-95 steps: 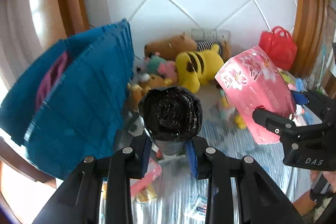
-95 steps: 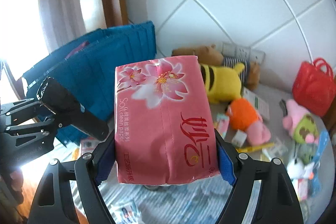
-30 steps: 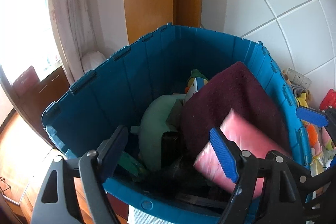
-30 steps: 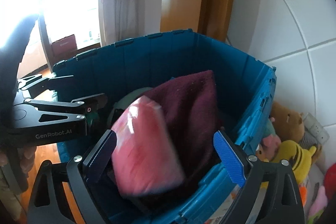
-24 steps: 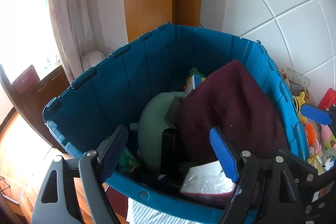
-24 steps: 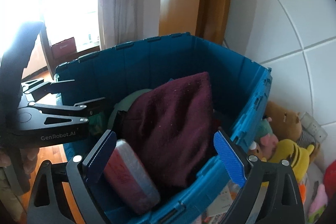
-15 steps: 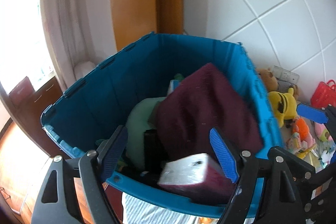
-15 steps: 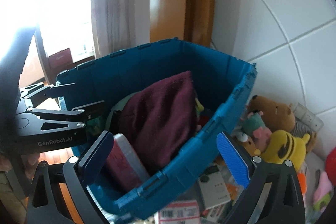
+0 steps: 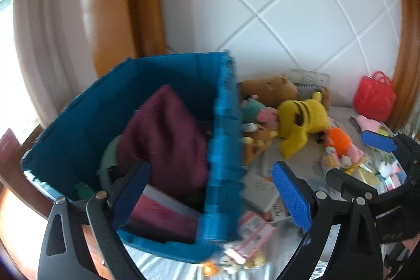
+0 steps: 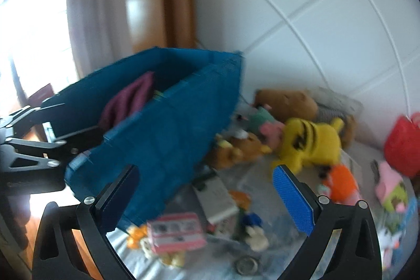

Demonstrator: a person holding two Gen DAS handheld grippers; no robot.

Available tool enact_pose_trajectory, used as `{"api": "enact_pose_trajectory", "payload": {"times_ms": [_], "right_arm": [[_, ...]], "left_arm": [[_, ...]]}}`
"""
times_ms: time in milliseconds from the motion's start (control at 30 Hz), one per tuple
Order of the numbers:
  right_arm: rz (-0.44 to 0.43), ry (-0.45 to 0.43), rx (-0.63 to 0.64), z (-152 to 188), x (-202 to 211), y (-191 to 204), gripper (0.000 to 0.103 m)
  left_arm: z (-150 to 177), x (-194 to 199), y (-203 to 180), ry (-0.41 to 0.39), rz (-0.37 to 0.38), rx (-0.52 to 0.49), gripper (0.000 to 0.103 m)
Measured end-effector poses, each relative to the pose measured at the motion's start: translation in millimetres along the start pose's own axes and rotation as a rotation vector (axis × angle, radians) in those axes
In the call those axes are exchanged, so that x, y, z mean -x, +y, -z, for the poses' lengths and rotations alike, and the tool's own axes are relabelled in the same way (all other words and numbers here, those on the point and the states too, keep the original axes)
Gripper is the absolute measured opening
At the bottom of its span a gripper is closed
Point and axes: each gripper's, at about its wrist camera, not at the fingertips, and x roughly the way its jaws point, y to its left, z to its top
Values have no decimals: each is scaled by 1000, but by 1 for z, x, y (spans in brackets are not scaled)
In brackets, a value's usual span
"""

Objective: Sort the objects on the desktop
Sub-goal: 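Withdraw both tools from the crate back over the table, then grasp the clear tape roll with the left tool while the right tool grasps the white plush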

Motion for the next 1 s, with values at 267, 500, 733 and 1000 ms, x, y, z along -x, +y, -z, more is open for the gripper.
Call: {"api": "enact_pose_trajectory", "payload": {"times_ms": [267,500,733,1000], "right_arm": [[106,120,-127,57,0,-92,103],[103,225,-180,101,-19,-135,103],[81,319,-156,127,-65,-141,101],[8,440,-145,156,-142,-145,75]], "left_arm": [[19,-26,-89,72,102,-87,96],[54,-76,-129,208,112,-101,96],[88,-122,-138,309,71,-100,96],[112,-175,-136,405,46,-90,95]]}}
